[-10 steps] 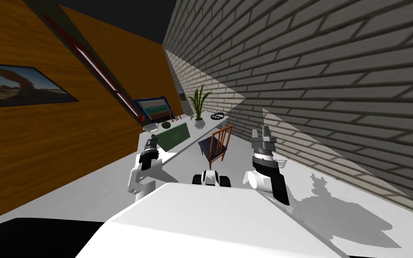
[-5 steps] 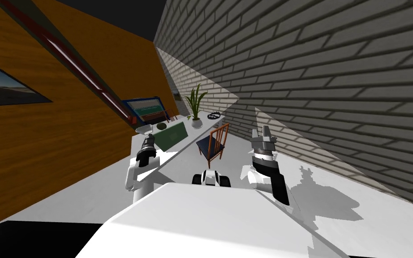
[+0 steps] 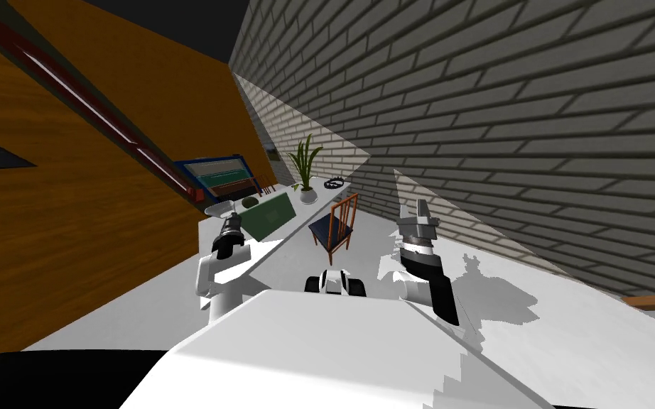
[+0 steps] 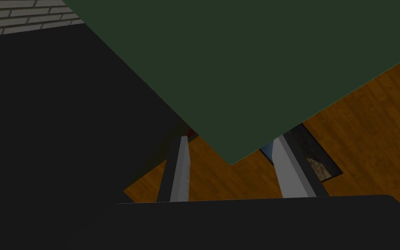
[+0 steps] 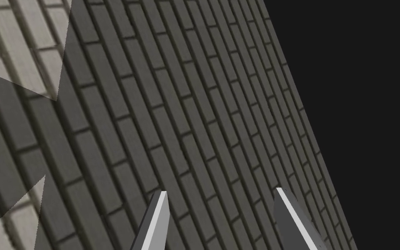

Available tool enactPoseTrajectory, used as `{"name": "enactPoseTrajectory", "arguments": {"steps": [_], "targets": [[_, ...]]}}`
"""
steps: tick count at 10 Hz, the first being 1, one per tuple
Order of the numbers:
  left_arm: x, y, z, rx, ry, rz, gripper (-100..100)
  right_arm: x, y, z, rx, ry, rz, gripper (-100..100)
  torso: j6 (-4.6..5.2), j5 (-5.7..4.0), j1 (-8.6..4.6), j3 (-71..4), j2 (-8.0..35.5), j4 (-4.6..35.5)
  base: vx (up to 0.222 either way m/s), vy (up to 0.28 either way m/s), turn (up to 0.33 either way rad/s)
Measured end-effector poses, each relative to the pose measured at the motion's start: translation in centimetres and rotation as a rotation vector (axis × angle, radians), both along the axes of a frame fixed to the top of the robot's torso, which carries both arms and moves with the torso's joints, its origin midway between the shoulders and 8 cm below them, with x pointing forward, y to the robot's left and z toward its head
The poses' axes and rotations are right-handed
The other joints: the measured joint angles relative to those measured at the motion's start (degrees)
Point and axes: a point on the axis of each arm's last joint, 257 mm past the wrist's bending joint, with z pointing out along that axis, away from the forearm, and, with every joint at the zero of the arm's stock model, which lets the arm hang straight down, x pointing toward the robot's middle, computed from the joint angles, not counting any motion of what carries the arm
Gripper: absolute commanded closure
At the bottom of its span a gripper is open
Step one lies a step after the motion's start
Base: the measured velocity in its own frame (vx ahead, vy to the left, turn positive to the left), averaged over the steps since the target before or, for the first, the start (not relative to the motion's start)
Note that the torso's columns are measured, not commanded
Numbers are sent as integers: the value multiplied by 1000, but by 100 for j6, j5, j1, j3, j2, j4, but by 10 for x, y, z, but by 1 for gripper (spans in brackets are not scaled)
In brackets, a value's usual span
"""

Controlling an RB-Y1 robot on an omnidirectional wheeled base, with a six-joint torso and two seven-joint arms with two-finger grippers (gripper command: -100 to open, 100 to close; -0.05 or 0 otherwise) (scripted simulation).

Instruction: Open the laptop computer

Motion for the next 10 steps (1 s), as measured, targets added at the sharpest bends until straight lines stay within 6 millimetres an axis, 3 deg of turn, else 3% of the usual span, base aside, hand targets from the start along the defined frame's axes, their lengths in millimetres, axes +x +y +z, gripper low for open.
{"name": "enactPoseTrajectory", "arguments": {"steps": [7, 9, 10], "targets": [[-14, 46, 2, -72, 44, 119, 100, 0, 0, 0, 0, 0, 0, 0, 30, 3, 10, 5, 11, 3, -57, 42, -168], [-15, 54, -1, -102, 60, 143, 100, 0, 0, 0, 0, 0, 0, 0, -3, 12, 19, -2, -4, -3, -51, 22, -136], [-20, 63, -2, -115, 64, 170, 100, 0, 0, 0, 0, 0, 0, 0, 30, 6, 22, -5, -3, 1, -80, 42, -206]]}}
